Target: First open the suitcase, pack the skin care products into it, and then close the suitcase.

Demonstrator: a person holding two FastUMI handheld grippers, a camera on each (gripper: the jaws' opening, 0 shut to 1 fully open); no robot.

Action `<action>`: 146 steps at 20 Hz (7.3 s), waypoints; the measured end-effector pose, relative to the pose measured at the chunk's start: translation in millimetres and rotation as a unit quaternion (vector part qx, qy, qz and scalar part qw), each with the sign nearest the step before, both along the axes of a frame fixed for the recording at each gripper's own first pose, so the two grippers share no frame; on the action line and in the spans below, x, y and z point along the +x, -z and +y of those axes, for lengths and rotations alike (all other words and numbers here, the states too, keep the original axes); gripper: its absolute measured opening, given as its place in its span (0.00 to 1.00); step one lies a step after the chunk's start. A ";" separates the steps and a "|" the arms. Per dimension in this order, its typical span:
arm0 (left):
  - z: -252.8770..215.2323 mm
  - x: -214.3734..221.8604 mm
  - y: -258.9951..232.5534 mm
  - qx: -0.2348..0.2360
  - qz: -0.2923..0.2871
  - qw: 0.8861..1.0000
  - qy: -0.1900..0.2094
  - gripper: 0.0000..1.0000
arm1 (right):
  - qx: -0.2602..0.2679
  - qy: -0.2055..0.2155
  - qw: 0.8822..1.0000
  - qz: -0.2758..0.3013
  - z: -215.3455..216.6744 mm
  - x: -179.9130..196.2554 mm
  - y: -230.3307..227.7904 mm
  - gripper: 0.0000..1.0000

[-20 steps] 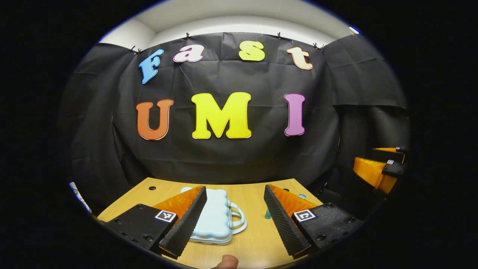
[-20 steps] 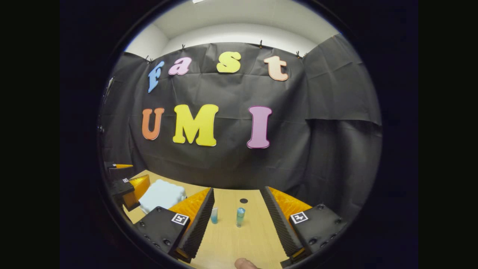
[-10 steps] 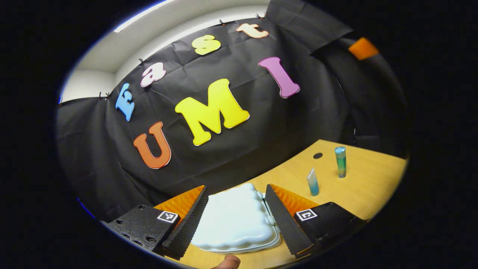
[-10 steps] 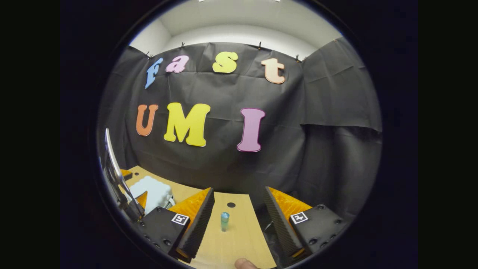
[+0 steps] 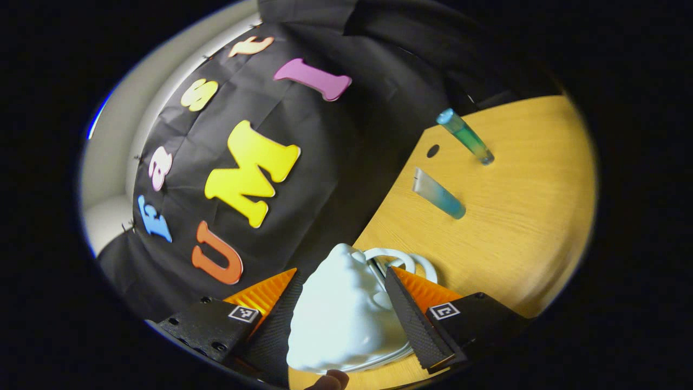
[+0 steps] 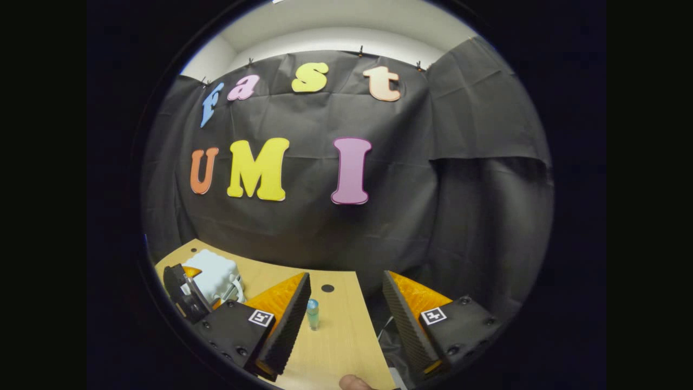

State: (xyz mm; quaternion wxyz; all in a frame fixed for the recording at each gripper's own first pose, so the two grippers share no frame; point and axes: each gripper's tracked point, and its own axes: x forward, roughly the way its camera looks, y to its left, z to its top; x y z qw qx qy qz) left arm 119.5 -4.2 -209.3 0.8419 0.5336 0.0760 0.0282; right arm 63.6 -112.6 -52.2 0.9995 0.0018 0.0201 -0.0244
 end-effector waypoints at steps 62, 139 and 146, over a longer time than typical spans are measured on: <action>359.0 -24.5 -125.1 -0.384 -0.085 0.918 -0.056 0.02 | -0.041 0.008 0.999 0.017 308.5 0.6 -22.8 0.80; -145.0 127.7 124.5 -0.535 0.189 0.823 0.000 0.91 | -0.049 -0.007 0.987 0.151 -24.3 44.9 154.1 0.80; -159.9 144.7 127.6 -0.526 0.209 0.824 0.029 0.72 | -0.043 -0.048 0.984 0.167 9.5 68.5 183.6 0.80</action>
